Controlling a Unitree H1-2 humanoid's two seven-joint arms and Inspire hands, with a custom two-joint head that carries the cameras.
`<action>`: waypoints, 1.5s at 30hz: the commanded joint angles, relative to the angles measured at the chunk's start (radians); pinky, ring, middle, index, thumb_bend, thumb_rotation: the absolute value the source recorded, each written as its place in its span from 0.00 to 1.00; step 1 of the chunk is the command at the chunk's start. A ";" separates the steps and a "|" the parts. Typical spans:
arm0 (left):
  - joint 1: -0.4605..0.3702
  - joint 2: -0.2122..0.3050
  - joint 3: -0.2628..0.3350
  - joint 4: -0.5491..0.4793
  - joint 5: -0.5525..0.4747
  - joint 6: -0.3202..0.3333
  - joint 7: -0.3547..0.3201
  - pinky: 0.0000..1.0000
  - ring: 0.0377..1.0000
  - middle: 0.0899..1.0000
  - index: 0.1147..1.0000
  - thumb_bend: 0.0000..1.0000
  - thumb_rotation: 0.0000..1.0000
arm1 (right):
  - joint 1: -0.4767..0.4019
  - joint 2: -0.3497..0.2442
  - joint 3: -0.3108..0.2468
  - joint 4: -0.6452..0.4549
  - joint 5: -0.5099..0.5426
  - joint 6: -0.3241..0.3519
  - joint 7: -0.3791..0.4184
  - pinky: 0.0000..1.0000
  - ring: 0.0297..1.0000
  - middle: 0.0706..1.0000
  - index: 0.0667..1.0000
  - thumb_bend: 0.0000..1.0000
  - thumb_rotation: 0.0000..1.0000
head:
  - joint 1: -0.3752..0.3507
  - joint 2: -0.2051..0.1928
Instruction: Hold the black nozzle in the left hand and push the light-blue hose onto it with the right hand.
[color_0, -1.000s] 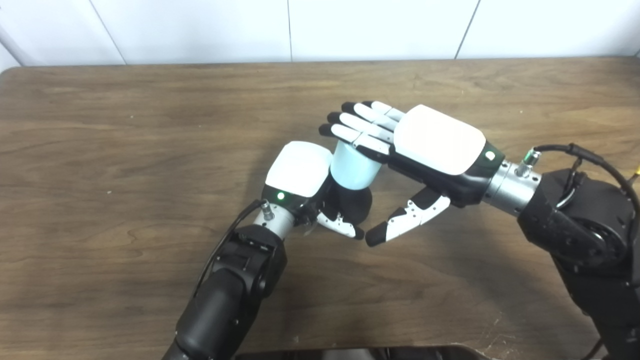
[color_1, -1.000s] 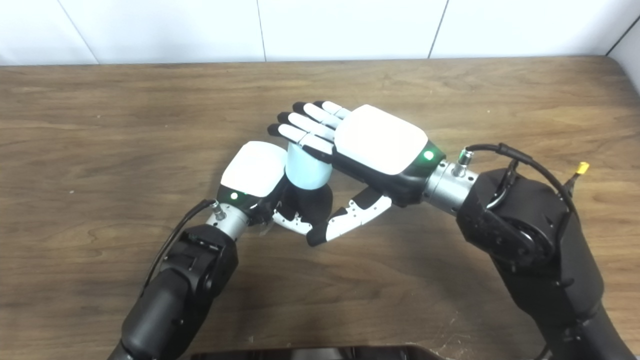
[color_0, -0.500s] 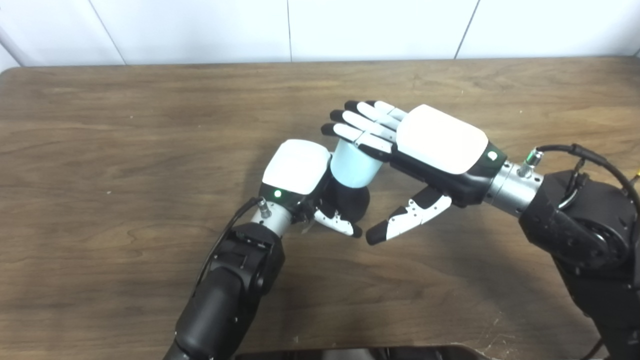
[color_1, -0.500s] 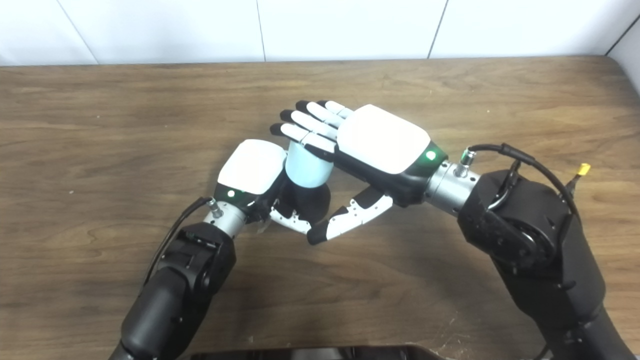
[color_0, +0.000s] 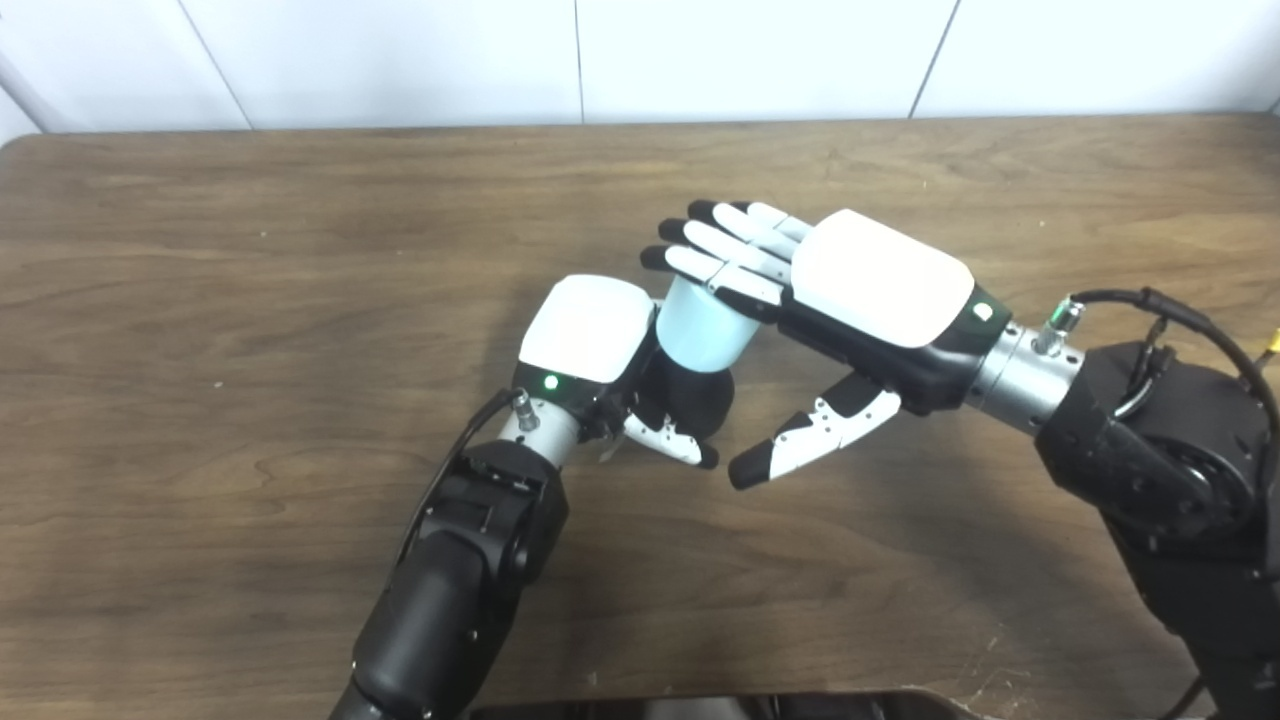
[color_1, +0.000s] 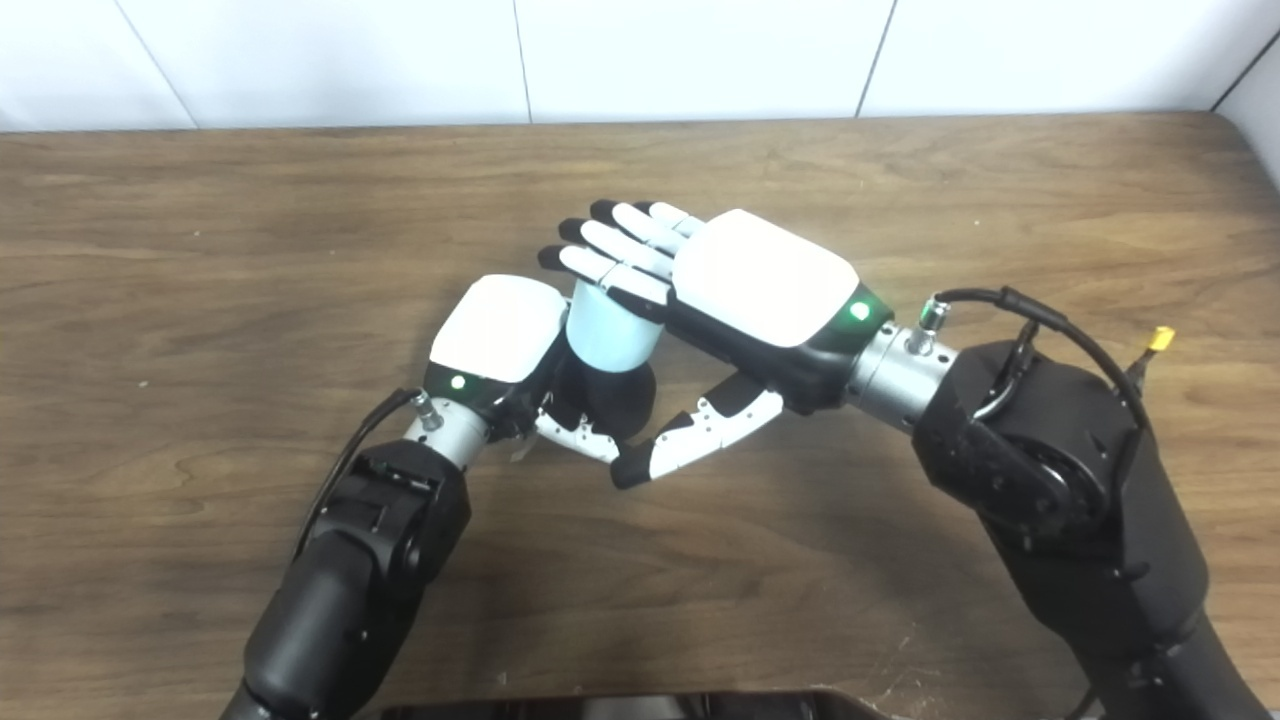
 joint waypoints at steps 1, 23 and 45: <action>-0.021 -0.003 0.014 -0.017 0.021 0.025 -0.011 0.64 0.58 0.49 0.38 0.52 0.00 | -0.008 -0.015 0.016 -0.016 0.005 0.003 0.035 1.00 1.00 0.98 0.97 0.69 1.00 | 0.000 0.001; -0.019 -0.014 0.027 -0.008 0.005 0.020 -0.016 0.64 0.58 0.48 0.39 0.52 0.00 | -0.044 -0.019 0.092 -0.004 -0.008 0.042 0.080 1.00 0.98 0.95 0.96 0.70 1.00 | -0.006 0.002; -0.019 -0.017 0.021 -0.008 0.022 0.024 -0.019 0.66 0.59 0.48 0.39 0.52 0.00 | -0.017 -0.053 0.128 0.013 -0.017 0.085 0.103 1.00 0.97 0.95 0.96 0.72 0.99 | -0.008 0.013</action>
